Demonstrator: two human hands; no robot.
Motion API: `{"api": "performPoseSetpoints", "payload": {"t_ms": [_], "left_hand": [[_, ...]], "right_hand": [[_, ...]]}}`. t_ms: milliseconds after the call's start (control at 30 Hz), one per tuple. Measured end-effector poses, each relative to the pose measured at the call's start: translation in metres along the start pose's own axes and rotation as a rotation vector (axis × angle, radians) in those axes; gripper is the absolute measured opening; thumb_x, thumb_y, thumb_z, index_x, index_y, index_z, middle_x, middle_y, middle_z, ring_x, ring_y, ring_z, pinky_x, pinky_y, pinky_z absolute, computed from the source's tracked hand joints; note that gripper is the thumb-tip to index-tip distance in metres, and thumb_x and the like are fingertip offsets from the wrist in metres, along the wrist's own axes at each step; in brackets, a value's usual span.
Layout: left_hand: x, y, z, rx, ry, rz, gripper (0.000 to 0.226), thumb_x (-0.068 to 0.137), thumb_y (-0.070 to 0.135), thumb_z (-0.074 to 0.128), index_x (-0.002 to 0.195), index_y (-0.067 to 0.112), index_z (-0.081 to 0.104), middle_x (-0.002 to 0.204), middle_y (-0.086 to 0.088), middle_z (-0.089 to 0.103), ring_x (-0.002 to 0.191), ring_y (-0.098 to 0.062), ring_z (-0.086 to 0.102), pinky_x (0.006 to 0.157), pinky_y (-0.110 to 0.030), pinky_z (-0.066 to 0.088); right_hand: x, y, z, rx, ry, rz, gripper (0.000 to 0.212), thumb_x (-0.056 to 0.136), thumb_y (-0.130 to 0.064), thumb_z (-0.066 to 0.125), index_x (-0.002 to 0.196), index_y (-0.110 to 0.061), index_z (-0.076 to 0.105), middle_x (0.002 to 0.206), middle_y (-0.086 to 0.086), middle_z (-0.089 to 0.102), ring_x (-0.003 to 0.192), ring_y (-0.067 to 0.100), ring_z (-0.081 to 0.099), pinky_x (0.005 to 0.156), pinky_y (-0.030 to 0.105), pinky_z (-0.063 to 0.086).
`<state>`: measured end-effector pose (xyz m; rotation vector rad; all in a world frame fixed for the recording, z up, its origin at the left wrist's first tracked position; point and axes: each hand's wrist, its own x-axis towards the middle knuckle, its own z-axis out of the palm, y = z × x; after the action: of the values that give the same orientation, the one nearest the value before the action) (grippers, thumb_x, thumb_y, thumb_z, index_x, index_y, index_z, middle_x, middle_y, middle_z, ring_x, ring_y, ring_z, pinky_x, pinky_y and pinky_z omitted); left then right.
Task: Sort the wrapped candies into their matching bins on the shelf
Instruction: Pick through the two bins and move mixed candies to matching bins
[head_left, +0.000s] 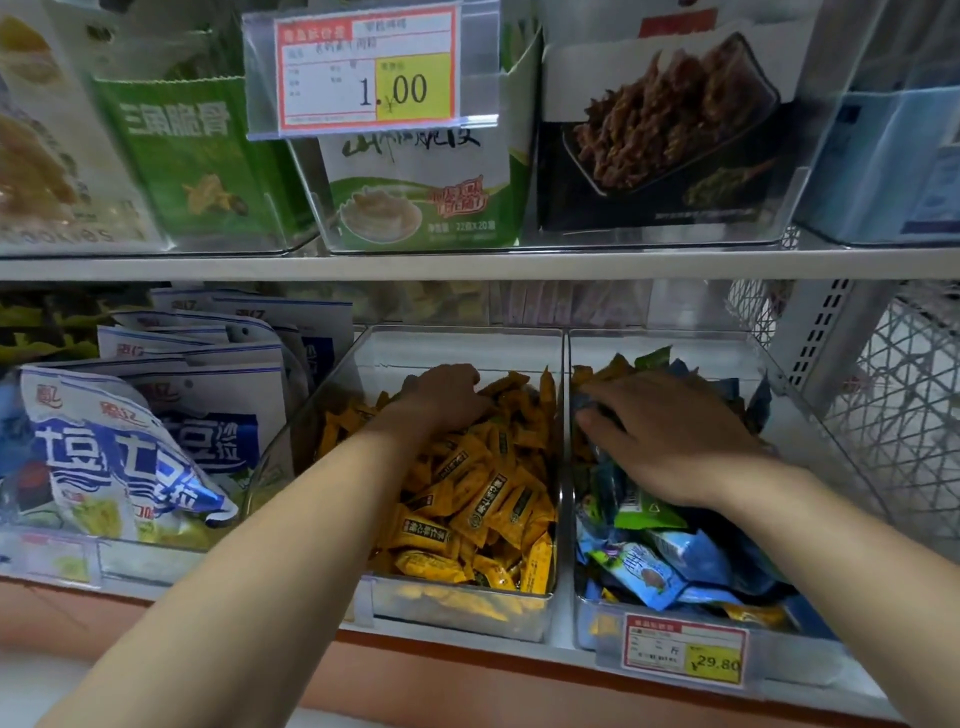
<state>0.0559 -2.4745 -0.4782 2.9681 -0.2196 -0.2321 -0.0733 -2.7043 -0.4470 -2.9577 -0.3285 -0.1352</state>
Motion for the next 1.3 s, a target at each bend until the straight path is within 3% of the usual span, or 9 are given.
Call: {"api": "performPoseSetpoints", "payload": {"t_ms": [133, 300, 533, 667, 833, 933, 1067, 1200, 1300], "left_hand": [[-0.001, -0.007, -0.003, -0.055, -0.071, 0.03, 0.055, 0.087, 0.062, 0.055, 0.119, 0.02, 0.068, 0.122, -0.006, 0.06, 0.109, -0.025, 0.057, 0.097, -0.043, 0.047], [-0.008, -0.011, 0.0, -0.273, 0.069, 0.068, 0.03, 0.081, 0.049, 0.073, 0.096, 0.029, 0.057, 0.108, 0.004, 0.06, 0.101, -0.017, 0.057, 0.083, -0.034, 0.048], [-0.023, -0.014, -0.004, -0.506, 0.345, 0.003, 0.043, 0.084, 0.02, 0.074, 0.122, 0.027, 0.055, 0.11, -0.003, 0.064, 0.096, -0.02, 0.062, 0.08, -0.033, 0.053], [-0.027, -0.005, -0.016, -0.626, 0.501, 0.207, 0.033, 0.087, 0.007, 0.063, 0.107, 0.033, 0.065, 0.105, 0.008, 0.059, 0.092, -0.008, 0.057, 0.068, -0.019, 0.043], [-0.007, 0.029, -0.007, -0.652, 0.272, 0.319, 0.024, 0.091, 0.01, 0.065, 0.104, 0.029, 0.057, 0.113, 0.006, 0.065, 0.098, -0.009, 0.062, 0.065, -0.01, 0.05], [0.007, 0.034, 0.007, -0.593, 0.166, 0.298, 0.018, 0.095, 0.015, 0.059, 0.098, 0.033, 0.056, 0.115, 0.0, 0.065, 0.102, -0.017, 0.063, 0.085, -0.035, 0.056], [0.015, 0.027, 0.018, -0.389, 0.083, 0.194, 0.005, 0.098, 0.034, 0.051, 0.093, 0.032, 0.051, 0.103, -0.002, 0.063, 0.087, -0.013, 0.058, 0.071, -0.034, 0.049], [0.016, 0.028, 0.021, -0.272, 0.09, 0.155, 0.03, 0.089, 0.049, 0.064, 0.099, 0.025, 0.05, 0.095, 0.002, 0.06, 0.081, -0.012, 0.055, 0.062, -0.031, 0.041], [0.013, 0.032, 0.017, -0.224, -0.001, 0.194, 0.046, 0.088, 0.04, 0.069, 0.127, 0.019, 0.055, 0.123, -0.003, 0.06, 0.107, -0.021, 0.057, 0.082, -0.032, 0.046]], "right_hand": [[0.003, 0.005, 0.01, -0.085, 0.029, 0.0, 0.058, 0.097, -0.06, 0.031, 0.15, -0.037, 0.025, 0.153, -0.005, 0.039, 0.142, 0.019, 0.027, 0.112, 0.044, 0.024], [0.0, 0.008, 0.016, -0.02, 0.071, -0.013, 0.054, 0.096, -0.058, 0.038, 0.145, -0.037, 0.033, 0.15, -0.008, 0.041, 0.14, 0.016, 0.027, 0.111, 0.04, 0.027], [0.0, 0.01, 0.018, -0.002, 0.1, -0.028, 0.053, 0.095, -0.057, 0.039, 0.145, -0.037, 0.035, 0.149, -0.01, 0.041, 0.139, 0.015, 0.027, 0.111, 0.039, 0.027], [0.0, 0.01, 0.02, -0.011, 0.121, -0.03, 0.053, 0.094, -0.057, 0.039, 0.143, -0.037, 0.037, 0.147, -0.009, 0.043, 0.137, 0.016, 0.03, 0.109, 0.038, 0.028], [-0.001, 0.008, 0.022, -0.035, 0.154, -0.027, 0.052, 0.093, -0.057, 0.039, 0.14, -0.036, 0.04, 0.143, -0.008, 0.047, 0.134, 0.017, 0.033, 0.105, 0.038, 0.031], [-0.001, 0.008, 0.023, -0.031, 0.151, -0.032, 0.053, 0.093, -0.058, 0.038, 0.14, -0.035, 0.039, 0.143, -0.007, 0.047, 0.134, 0.018, 0.032, 0.107, 0.04, 0.029], [0.0, 0.01, 0.025, -0.035, 0.162, -0.04, 0.053, 0.093, -0.057, 0.037, 0.141, -0.035, 0.038, 0.143, -0.008, 0.046, 0.135, 0.017, 0.031, 0.107, 0.04, 0.027], [-0.001, 0.01, 0.026, -0.028, 0.171, -0.043, 0.053, 0.093, -0.057, 0.035, 0.141, -0.035, 0.038, 0.143, -0.008, 0.046, 0.134, 0.016, 0.03, 0.109, 0.04, 0.025], [-0.001, 0.011, 0.027, -0.031, 0.166, -0.051, 0.052, 0.093, -0.057, 0.034, 0.14, -0.036, 0.037, 0.142, -0.01, 0.045, 0.134, 0.016, 0.029, 0.108, 0.039, 0.025]]}}
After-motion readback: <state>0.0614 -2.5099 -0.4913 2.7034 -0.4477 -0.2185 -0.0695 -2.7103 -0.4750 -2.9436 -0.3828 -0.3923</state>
